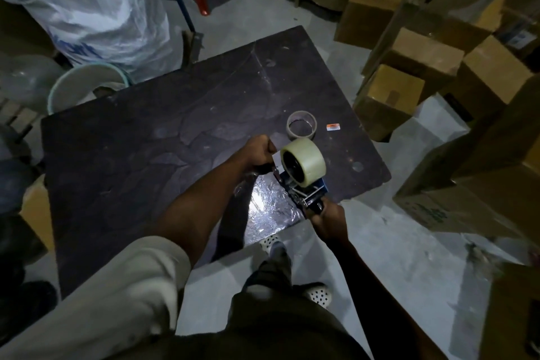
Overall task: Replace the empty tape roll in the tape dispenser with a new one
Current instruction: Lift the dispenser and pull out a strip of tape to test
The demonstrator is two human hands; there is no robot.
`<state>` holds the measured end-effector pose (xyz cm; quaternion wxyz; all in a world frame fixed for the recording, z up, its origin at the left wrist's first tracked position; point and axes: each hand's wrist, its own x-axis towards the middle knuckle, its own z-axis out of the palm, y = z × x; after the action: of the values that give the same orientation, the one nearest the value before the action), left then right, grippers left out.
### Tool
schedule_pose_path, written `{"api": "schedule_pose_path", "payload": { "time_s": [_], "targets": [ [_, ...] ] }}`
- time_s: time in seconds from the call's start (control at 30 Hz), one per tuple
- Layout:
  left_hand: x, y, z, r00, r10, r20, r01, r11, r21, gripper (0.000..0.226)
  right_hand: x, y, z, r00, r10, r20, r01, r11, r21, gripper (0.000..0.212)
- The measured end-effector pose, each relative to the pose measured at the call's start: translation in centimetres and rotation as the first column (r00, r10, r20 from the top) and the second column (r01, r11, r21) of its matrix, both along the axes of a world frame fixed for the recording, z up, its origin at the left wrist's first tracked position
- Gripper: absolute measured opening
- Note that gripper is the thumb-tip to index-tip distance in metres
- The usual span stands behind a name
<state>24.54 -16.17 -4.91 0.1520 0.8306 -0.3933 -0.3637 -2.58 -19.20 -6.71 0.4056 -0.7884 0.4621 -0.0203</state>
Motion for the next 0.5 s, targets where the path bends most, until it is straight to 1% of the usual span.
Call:
{"api": "schedule_pose_path", "payload": {
  "time_s": [0.07, 0.17, 0.23, 0.33, 0.43, 0.5],
  "targets": [
    [0.3, -0.1, -0.4, 1.0, -0.004, 0.023, 0.004, 1.0, -0.011, 0.009, 0.4, -0.1, -0.1, 0.999, 0.01, -0.039, -0.01, 1.0, 0.004, 0.027],
    [0.4, -0.6, -0.4, 0.998, -0.034, 0.057, 0.037, 0.998, -0.043, 0.01, 0.7, -0.5, -0.1, 0.997, -0.004, -0.081, 0.006, 1.0, 0.028, 0.029],
    [0.6, -1.0, -0.3, 0.995, -0.048, 0.086, 0.051, 0.998, -0.029, 0.007, 1.1, -0.9, 0.1, 0.995, 0.009, -0.095, -0.005, 0.999, 0.046, 0.028],
    [1.6, -1.7, -1.1, 0.992, -0.008, 0.126, 0.005, 1.0, 0.023, 0.018, 1.4, -1.0, 0.0, 0.991, 0.026, -0.128, -0.021, 0.999, 0.046, 0.031],
    [2.6, -1.5, -1.9, 0.99, 0.05, 0.13, -0.062, 0.994, 0.09, 0.03, 1.7, -1.1, -0.6, 0.989, 0.023, -0.146, -0.01, 0.996, 0.093, 0.038],
    [2.6, -1.2, -2.0, 0.986, 0.12, 0.116, -0.133, 0.985, 0.111, 0.028, 1.9, -1.3, -0.8, 0.983, 0.052, -0.178, -0.033, 0.994, 0.103, 0.035]
  ]
}}
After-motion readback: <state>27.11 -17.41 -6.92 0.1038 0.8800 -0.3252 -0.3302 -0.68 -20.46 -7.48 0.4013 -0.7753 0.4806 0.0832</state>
